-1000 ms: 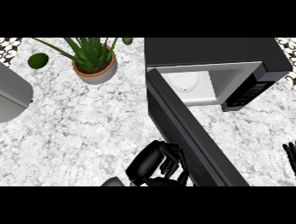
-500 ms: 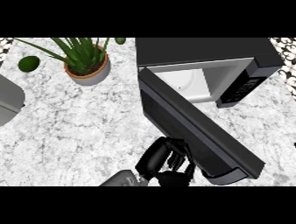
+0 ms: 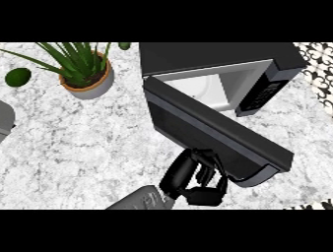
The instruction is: Pick up the milk, place it into the microwave and close the microwave
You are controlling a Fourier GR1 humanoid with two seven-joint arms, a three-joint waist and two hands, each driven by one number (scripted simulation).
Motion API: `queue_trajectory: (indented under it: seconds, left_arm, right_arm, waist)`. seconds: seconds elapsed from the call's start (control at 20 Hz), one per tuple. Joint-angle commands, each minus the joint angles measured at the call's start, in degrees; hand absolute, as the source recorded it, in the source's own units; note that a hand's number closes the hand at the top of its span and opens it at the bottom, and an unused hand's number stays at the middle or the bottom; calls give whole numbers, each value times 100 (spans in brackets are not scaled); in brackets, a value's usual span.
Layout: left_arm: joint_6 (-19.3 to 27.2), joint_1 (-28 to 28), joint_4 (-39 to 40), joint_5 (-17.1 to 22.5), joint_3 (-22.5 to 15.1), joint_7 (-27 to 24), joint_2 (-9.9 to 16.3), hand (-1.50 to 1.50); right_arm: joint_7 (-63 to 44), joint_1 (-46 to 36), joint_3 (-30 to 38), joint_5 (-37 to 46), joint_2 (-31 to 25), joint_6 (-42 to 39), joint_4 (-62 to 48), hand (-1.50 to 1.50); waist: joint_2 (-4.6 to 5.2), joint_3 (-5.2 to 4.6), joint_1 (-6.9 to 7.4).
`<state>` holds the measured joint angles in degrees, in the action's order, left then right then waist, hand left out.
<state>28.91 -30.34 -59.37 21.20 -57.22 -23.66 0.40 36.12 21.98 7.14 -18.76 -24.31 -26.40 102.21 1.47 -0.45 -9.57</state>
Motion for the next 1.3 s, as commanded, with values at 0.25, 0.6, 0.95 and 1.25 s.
queue_trajectory:
  seconds: [0.25, 0.6, 0.95, 1.25]
  left_arm:
    - [1066, -699, -56, 1000, 366, -172, -39, 150]
    - [1579, -1213, 283, 1535, 459, -71, -39, -150]
    - [1928, -1570, 487, 2113, 826, -37, -40, -150]
    - [2067, -1807, 709, 2461, 1018, -292, -40, -150]
  right_arm:
    - [-235, -155, 186, -271, -425, -220, 410, -150]
    - [-380, -503, 566, -518, -856, -294, 487, -150]
    - [-223, -1006, 1413, 392, -1432, 340, 659, 150]
    - [-206, -1280, 1503, 595, -1620, 436, 606, 150]
  waist:
    - [44, 0, -275]
    - [125, 11, -464]
    - [183, -5, -669]
    - [297, 9, -670]
